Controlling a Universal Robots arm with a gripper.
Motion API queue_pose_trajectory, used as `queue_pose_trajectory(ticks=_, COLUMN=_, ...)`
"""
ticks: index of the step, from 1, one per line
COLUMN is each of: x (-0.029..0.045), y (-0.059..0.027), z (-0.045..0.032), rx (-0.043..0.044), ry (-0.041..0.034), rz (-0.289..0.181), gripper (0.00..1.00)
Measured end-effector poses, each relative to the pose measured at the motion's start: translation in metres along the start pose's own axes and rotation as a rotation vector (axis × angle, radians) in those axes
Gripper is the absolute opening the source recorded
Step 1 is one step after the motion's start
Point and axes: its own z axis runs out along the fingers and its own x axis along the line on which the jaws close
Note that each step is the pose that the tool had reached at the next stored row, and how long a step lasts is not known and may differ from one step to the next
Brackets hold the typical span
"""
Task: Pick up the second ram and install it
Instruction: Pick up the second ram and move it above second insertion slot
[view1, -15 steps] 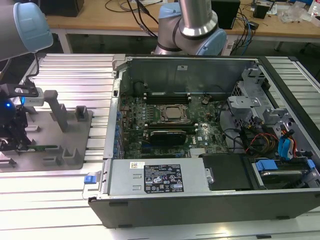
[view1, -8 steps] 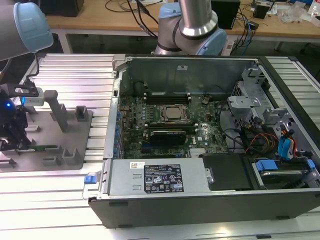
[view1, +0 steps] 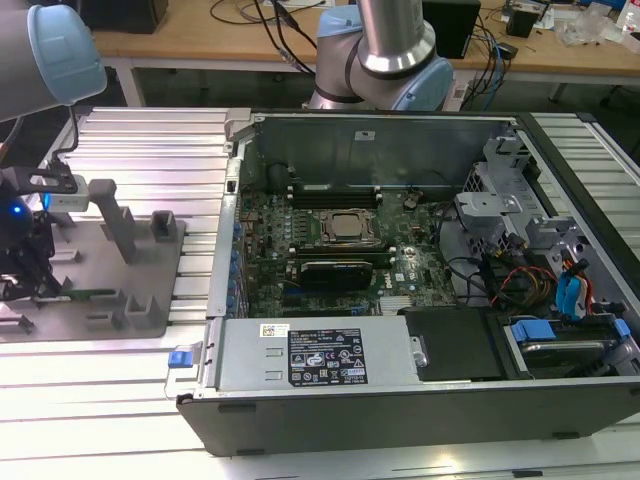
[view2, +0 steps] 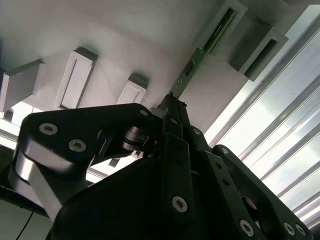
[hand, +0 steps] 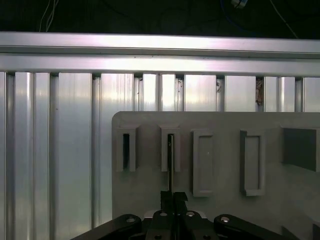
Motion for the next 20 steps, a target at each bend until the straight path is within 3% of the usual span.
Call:
queue_pose_trajectory(ticks=10, x=-0.0005, y=0.0, z=0.0002, rx=0.0001, ry=0.0, rz=0.0, gripper=0.09)
queue_pose_trajectory(ticks=20, x=-0.0006, y=0.0, z=-0.0049, rx=-0.0001, ry=0.0, rz=0.0, gripper=0.09)
